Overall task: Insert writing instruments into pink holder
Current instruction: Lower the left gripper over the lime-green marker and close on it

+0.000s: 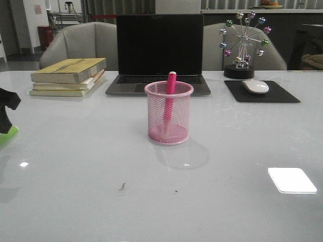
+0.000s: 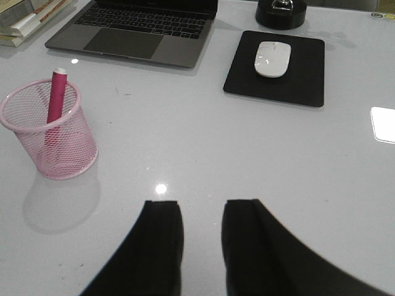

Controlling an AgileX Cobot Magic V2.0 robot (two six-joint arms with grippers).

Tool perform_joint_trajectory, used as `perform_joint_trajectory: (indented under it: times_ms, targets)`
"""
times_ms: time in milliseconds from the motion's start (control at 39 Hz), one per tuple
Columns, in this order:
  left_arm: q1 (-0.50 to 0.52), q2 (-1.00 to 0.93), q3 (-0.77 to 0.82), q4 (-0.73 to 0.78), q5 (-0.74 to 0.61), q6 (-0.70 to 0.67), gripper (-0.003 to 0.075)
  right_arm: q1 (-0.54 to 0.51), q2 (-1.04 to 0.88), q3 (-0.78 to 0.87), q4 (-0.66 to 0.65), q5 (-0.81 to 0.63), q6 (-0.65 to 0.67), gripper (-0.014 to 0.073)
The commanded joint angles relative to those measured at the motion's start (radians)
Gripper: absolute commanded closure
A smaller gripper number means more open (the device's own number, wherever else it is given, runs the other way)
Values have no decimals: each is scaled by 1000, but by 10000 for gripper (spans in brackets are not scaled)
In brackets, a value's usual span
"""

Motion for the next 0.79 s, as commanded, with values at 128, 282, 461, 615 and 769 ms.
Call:
perform_joint_trajectory:
  times_ms: [128, 282, 461, 615, 769]
  targets:
    - [3, -20, -32, -21, -13, 16, 342, 2, 2, -27, 27, -48, -6, 284]
    - [1, 13, -32, -45, 11, 30, 342, 2, 2, -27, 27, -48, -6, 284]
    - [1, 30, -32, -50, 37, 30, 344, 2, 2, -26, 27, -48, -6, 284]
    - [1, 50, -32, -50, 63, 30, 349, 2, 2, -26, 27, -48, -6, 284]
    - [1, 69, -32, -50, 80, 30, 428, 2, 2, -26, 27, -48, -6, 284]
